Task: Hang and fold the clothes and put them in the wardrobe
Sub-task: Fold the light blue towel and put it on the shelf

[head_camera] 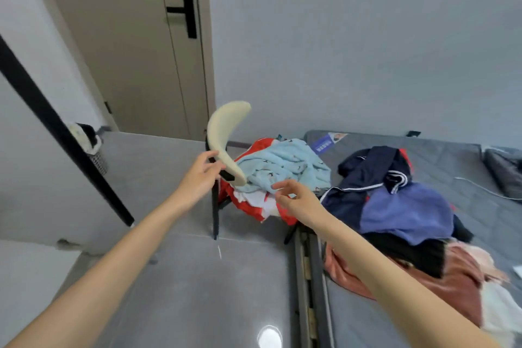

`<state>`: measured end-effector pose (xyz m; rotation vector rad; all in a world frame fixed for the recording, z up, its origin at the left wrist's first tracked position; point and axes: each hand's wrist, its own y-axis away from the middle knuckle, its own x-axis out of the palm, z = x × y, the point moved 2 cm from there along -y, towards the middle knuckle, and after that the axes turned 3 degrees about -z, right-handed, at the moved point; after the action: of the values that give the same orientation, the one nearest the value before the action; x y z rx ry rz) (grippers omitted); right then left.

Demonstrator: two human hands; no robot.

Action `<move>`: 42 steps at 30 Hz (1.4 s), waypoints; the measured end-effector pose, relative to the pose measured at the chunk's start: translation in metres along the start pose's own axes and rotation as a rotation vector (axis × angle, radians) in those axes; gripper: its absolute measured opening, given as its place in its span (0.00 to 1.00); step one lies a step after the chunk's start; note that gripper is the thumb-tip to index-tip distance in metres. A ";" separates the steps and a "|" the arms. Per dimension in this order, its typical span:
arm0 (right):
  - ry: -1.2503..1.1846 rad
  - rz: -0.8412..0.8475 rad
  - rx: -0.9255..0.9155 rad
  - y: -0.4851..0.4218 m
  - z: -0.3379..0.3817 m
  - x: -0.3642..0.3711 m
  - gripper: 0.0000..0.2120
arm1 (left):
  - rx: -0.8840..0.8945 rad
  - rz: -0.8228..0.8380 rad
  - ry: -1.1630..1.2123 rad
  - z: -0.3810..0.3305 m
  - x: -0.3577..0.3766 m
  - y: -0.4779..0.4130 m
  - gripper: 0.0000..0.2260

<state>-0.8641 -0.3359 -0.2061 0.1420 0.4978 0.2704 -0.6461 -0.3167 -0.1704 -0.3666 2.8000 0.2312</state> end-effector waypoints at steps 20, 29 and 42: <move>-0.007 -0.174 0.252 -0.111 -0.142 -0.131 0.12 | -0.139 0.263 -0.221 0.041 0.208 -0.174 0.16; 0.056 -0.083 0.446 -0.261 -0.188 -0.081 0.10 | -0.244 0.320 -0.308 0.106 0.214 -0.298 0.13; 0.053 0.053 0.702 -0.416 -0.283 0.043 0.30 | -0.373 0.378 -0.365 0.225 0.232 -0.384 0.18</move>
<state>-0.8739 -0.7008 -0.5548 0.8333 0.6265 0.1412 -0.6918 -0.6908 -0.5013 0.1243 2.4312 0.8218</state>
